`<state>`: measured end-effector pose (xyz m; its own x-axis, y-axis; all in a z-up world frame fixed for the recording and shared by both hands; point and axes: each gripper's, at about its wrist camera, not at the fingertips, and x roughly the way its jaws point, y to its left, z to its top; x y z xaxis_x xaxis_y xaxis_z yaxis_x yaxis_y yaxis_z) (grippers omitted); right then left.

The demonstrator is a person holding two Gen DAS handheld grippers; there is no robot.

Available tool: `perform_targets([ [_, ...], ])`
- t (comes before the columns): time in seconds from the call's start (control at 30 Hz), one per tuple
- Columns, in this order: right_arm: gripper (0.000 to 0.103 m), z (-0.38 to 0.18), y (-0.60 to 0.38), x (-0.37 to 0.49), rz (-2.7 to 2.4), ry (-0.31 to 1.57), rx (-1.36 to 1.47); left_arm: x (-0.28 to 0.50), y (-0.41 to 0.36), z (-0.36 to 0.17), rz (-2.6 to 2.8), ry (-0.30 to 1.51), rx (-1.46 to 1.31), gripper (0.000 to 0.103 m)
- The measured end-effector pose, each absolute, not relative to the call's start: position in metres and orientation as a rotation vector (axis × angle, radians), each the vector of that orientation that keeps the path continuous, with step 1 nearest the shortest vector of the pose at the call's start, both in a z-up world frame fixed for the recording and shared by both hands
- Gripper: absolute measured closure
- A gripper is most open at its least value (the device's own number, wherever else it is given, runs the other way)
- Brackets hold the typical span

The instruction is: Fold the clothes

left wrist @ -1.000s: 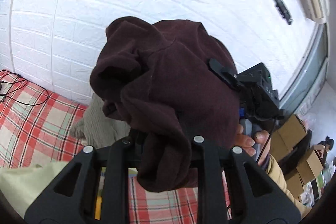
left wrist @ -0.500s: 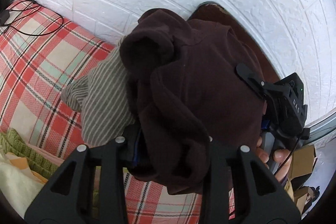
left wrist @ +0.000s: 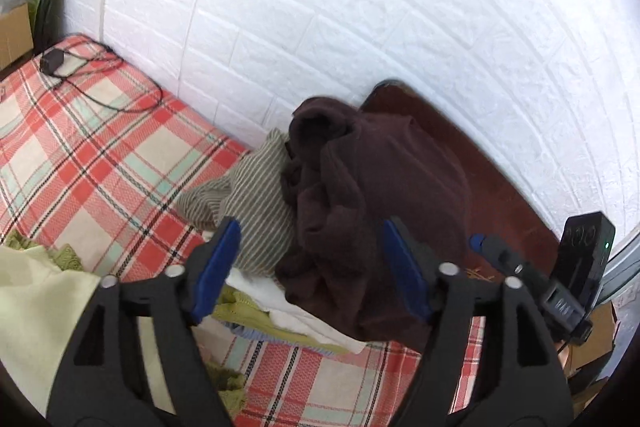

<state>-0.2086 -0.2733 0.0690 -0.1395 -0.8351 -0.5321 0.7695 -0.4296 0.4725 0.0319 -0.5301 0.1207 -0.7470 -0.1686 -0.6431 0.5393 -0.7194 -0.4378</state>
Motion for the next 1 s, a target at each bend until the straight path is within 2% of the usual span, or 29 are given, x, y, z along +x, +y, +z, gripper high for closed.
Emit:
perform_targets([
  [0.03,0.022,0.072,-0.268,-0.197,-1.808,-0.069,0.872,0.040,-0.524,0.127,-2.480,0.872,0.781,0.017],
  [0.1,0.021,0.076,-0.258,-0.174,-1.801,-0.006,0.800,0.054,-0.505,0.141,-2.552,0.822,0.715,0.004],
  [0.13,0.019,0.078,-0.252,-0.161,-1.799,0.018,0.758,0.065,-0.490,0.145,-2.581,0.776,0.678,0.001],
  [0.27,0.009,0.091,-0.218,-0.104,-1.801,0.107,0.599,0.087,-0.446,0.142,-2.661,0.698,0.666,0.001],
  [0.33,0.000,0.089,-0.218,-0.088,-1.810,0.132,0.536,0.098,-0.428,0.133,-2.703,0.702,0.677,0.001],
  [0.4,0.000,0.087,-0.214,-0.074,-1.829,0.148,0.486,0.107,-0.413,0.124,-2.728,0.666,0.666,0.001],
  [0.53,0.000,0.087,-0.196,-0.052,-1.831,0.182,0.498,0.129,-0.379,0.113,-2.670,0.471,0.546,0.001],
  [0.7,0.000,0.070,-0.185,-0.045,-1.840,0.189,0.524,0.138,-0.351,0.102,-2.700,0.410,0.518,0.001],
  [0.87,0.000,0.069,-0.173,-0.043,-1.839,0.162,0.547,0.137,-0.349,0.097,-2.656,0.476,0.532,0.001],
  [1.0,0.000,0.070,-0.173,-0.042,-1.850,0.162,0.546,0.140,-0.340,0.102,-2.616,0.409,0.524,0.004],
])
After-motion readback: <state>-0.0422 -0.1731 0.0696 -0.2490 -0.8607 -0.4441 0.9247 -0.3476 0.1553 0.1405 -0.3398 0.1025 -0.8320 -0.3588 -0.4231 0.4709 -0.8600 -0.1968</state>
